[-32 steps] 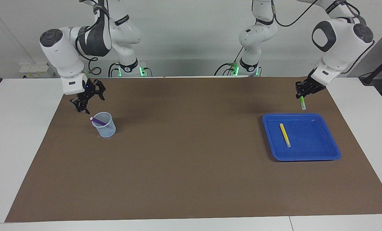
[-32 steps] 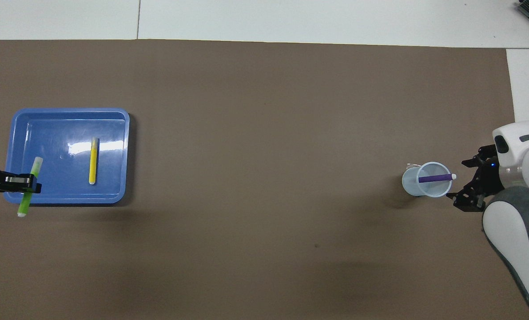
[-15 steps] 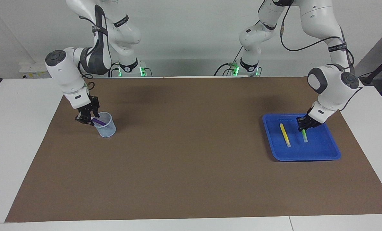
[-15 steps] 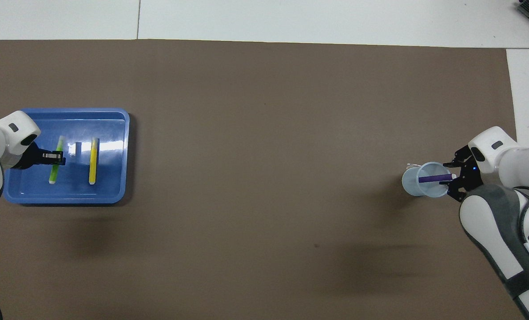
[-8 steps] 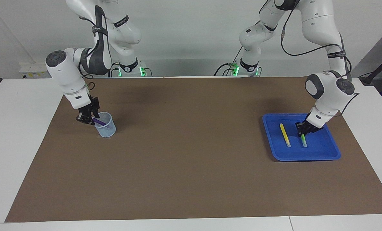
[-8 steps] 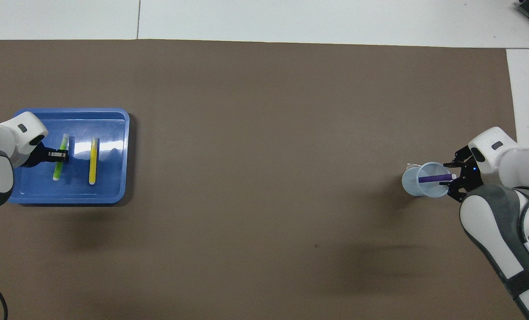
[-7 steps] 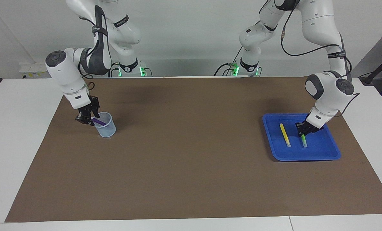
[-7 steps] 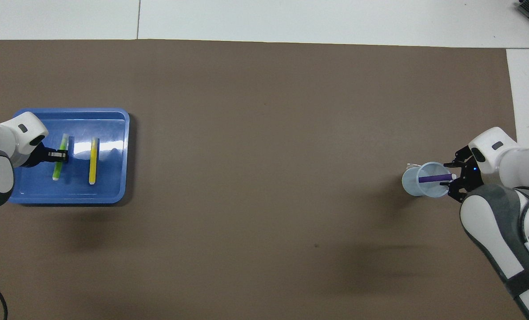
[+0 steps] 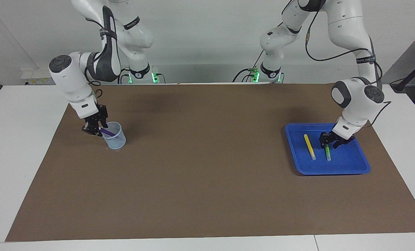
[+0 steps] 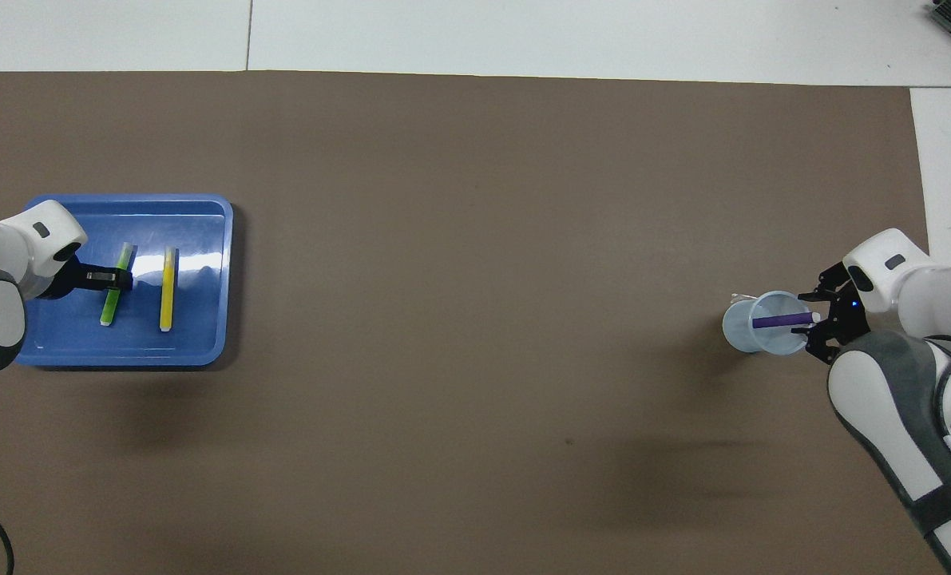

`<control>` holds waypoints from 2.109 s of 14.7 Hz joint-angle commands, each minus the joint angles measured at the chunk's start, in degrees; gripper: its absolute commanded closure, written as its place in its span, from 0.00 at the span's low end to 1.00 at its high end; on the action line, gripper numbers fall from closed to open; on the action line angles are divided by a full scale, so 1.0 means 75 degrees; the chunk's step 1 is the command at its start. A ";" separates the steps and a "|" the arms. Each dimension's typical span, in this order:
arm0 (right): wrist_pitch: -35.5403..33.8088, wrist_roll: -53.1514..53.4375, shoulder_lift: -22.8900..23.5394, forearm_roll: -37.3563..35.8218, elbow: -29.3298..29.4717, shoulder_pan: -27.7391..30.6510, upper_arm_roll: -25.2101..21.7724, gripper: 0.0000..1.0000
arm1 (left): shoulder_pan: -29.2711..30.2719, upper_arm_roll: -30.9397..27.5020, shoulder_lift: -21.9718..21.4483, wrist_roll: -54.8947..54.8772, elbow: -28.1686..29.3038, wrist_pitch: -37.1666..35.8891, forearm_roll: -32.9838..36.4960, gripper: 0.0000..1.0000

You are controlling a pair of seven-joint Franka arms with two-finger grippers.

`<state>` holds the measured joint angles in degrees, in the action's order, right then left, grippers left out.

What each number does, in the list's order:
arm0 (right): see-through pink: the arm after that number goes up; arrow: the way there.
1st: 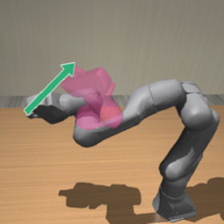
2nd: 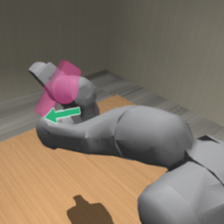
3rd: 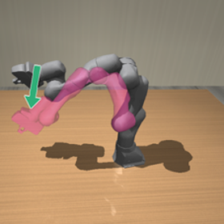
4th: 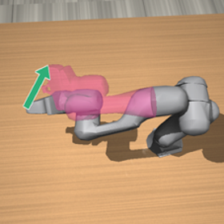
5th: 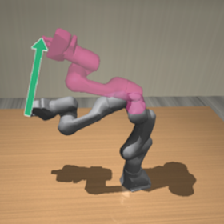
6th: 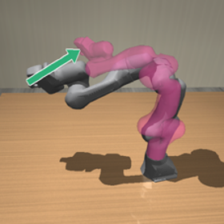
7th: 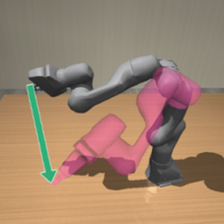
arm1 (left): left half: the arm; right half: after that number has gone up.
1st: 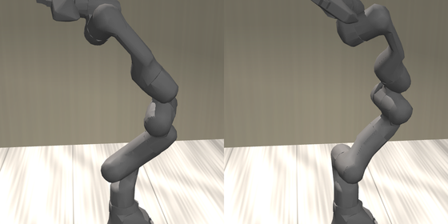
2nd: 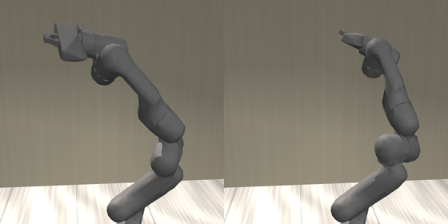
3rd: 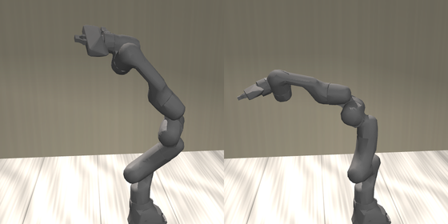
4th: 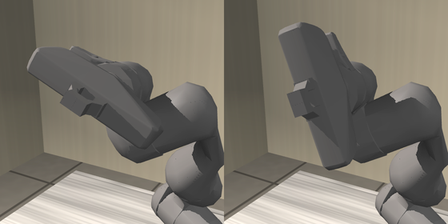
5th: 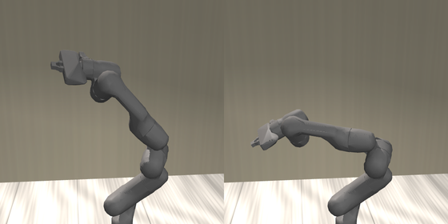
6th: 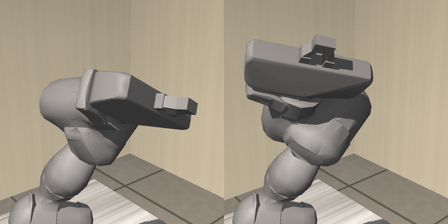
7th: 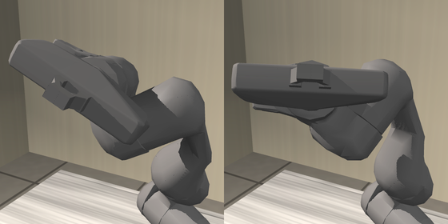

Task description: Right arm passes pens to left for tray arrangement

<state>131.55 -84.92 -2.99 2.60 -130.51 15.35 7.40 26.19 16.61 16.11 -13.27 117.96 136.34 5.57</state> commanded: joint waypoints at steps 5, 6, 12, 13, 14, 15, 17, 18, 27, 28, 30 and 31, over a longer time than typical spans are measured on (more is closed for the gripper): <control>0.0108 -0.0150 -0.0012 -0.0312 -0.0118 0.0180 0.0045 0.58 | 0.0059 0.0093 0.0032 0.0153 -0.0527 -0.0785 0.0184 0.40; 0.0120 -0.0150 -0.0012 -0.0312 -0.0119 0.0180 0.0045 0.60 | 0.0036 0.0093 -0.0003 0.0153 -0.0796 -0.1264 0.0149 0.40; 0.0003 0.0223 -0.0012 -0.0312 -0.0084 0.0086 0.0068 1.00 | -0.0093 0.0187 -0.0530 0.0899 -0.1571 -0.3107 -0.0154 0.37; -0.0032 0.0353 0.0000 -0.0312 -0.0037 0.0074 0.0068 1.00 | -0.0128 0.0210 -0.0693 0.1344 -0.1665 -0.3306 -0.0597 0.37; -0.0044 0.0412 0.0000 -0.0301 -0.0002 0.0063 0.0080 1.00 | -0.0129 0.0210 -0.0834 0.1824 -0.1712 -0.3447 -0.1054 0.36; -0.0067 0.0470 -0.0023 -0.0277 0.0056 0.0004 0.0092 1.00 | -0.0140 0.0234 -0.1010 0.2304 -0.1736 -0.3588 -0.1360 0.36; -0.0557 0.0774 -0.0035 -0.0195 0.0441 -0.0171 0.0080 1.00 | -0.0327 0.0269 -0.1256 0.3405 -0.1817 -0.3904 -0.1748 0.34; -0.0861 0.0961 -0.0024 -0.0172 0.0734 -0.0195 0.0103 1.00 | -0.0397 0.0281 -0.1327 0.4025 -0.1981 -0.4173 -0.2029 0.32; -0.4623 0.2624 -0.0199 0.0377 0.3324 -0.0383 0.0103 1.00 | -0.1089 0.0304 -0.2346 0.9732 -0.2287 -0.4703 -0.4361 0.32; -0.4765 0.3056 -0.0211 0.0971 0.3431 -0.0394 0.0115 1.00 | -0.1194 0.0304 -0.2359 1.0284 -0.2287 -0.4668 -0.4700 0.32; -0.4721 0.4366 -0.0223 0.2062 0.3420 -0.0580 0.0162 1.00 | -0.1230 0.0327 -0.2371 1.1456 -0.2275 -0.4423 -0.5310 0.32; -0.4604 0.5162 -0.0211 0.2380 0.3420 -0.0860 0.0174 1.00 | -0.1230 0.0351 -0.2382 1.1844 -0.2252 -0.4305 -0.5637 0.32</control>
<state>96.76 -55.82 -4.93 15.79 -105.34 11.25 8.03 17.52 19.55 -1.35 68.82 100.63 102.16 -32.66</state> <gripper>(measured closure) 0.811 0.300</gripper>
